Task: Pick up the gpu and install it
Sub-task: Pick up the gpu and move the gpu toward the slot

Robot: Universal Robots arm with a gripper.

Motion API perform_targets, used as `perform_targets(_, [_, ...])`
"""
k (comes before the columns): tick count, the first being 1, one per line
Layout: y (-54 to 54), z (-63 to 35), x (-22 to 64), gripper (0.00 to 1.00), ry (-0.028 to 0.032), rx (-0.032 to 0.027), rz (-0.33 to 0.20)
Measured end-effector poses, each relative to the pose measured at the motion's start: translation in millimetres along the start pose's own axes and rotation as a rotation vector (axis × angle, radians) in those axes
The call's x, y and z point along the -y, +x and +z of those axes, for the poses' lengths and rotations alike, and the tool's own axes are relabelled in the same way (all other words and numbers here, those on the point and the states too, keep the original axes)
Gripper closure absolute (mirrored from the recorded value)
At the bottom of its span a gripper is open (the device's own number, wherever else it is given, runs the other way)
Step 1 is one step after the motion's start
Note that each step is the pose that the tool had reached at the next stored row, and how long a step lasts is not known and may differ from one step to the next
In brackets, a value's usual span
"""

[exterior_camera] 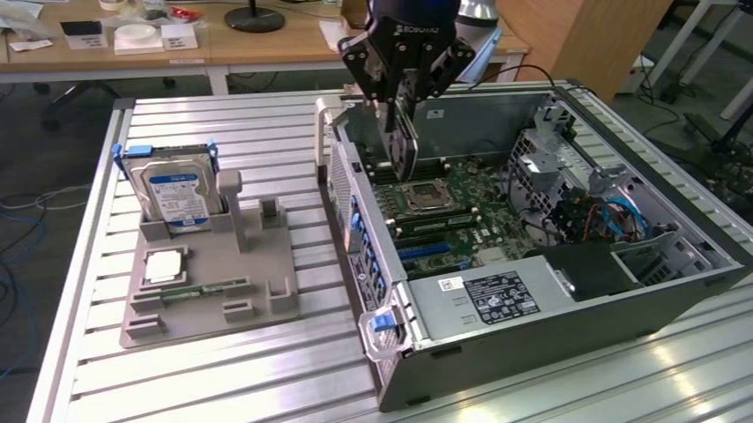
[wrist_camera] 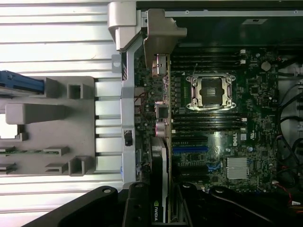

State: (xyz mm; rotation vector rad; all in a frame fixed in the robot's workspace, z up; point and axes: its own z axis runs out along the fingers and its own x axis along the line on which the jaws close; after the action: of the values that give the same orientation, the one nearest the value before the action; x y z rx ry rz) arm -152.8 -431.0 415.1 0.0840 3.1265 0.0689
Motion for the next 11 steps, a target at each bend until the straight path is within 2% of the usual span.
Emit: perform_targets(11, [-3.2,0.0,-0.2,0.73,0.0,0.0,0.0])
